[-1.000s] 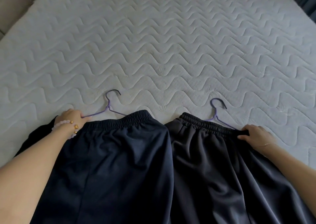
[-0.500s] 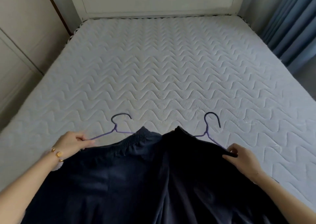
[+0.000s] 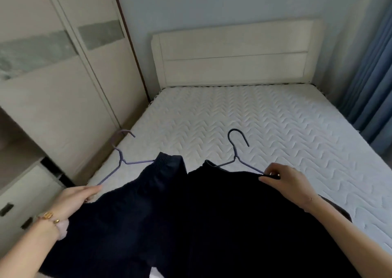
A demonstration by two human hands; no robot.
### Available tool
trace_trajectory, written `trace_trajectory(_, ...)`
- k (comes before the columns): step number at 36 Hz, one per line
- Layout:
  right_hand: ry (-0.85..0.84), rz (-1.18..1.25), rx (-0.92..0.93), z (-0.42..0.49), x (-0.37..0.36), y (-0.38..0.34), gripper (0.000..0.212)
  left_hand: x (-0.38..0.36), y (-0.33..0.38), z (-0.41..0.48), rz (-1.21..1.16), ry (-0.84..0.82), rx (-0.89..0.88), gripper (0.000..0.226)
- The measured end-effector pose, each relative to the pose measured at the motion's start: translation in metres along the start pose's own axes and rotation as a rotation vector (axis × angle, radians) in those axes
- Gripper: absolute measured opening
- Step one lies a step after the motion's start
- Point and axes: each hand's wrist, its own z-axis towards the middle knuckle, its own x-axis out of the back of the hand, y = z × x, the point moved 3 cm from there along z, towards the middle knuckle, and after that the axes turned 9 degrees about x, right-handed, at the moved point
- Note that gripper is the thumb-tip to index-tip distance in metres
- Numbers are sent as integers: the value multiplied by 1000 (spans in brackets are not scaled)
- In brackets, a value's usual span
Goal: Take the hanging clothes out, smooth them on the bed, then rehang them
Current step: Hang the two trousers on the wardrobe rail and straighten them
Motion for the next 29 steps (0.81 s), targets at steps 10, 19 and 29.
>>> trace_trajectory(10,-19,101,434,-21,11,-156,13,164,-53,-165,-356,348,33,38)
trace_trajectory(19,-151,148,774,-59,-46,-322,14,268,-138,-291,-407,714,-74,38)
trace_trajectory(29,-284,123,998,-143,-177,-488,14,377,-274,-361,-382,848,33,38)
